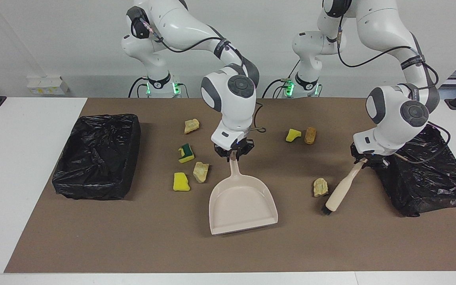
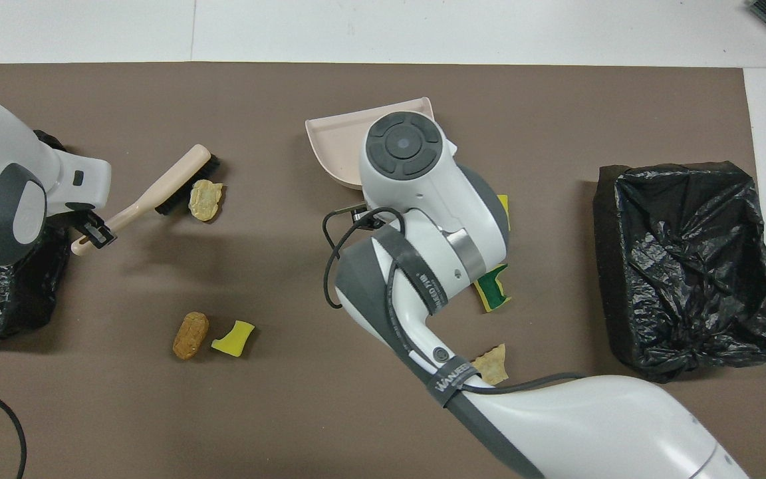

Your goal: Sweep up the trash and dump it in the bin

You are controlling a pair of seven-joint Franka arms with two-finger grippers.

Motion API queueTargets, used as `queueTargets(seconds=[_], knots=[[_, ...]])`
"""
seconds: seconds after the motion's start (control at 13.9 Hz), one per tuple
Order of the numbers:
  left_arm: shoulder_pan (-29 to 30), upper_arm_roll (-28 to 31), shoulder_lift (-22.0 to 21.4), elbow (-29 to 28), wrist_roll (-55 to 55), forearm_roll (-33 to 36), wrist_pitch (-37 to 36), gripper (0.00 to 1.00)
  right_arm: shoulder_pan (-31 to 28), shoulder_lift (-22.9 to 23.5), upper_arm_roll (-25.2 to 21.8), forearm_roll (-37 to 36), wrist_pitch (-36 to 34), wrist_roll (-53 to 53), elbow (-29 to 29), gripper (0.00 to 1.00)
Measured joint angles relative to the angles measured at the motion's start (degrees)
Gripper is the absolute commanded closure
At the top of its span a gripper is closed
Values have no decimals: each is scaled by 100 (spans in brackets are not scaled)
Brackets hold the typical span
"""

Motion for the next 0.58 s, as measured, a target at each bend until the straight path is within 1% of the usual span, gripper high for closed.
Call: queueTargets(seconds=[0.07, 0.22, 0.43, 0.58], knots=[[-25, -21, -108, -146, 22, 0, -136, 100, -176, -91, -3, 176, -60, -611, -97, 100], [-159, -48, -466, -561, 31, 0, -312, 100, -515, -215, -4, 358, -207, -1719, -220, 100], [-359, -64, -1229, -1416, 30, 0, -678, 100, -847, -287, -4, 396, -317, -3591, -300, 100], [-395, -70, -1740, -2064, 23, -1, -707, 100, -978, -289, -7, 391, -317, -4591, -310, 100]])
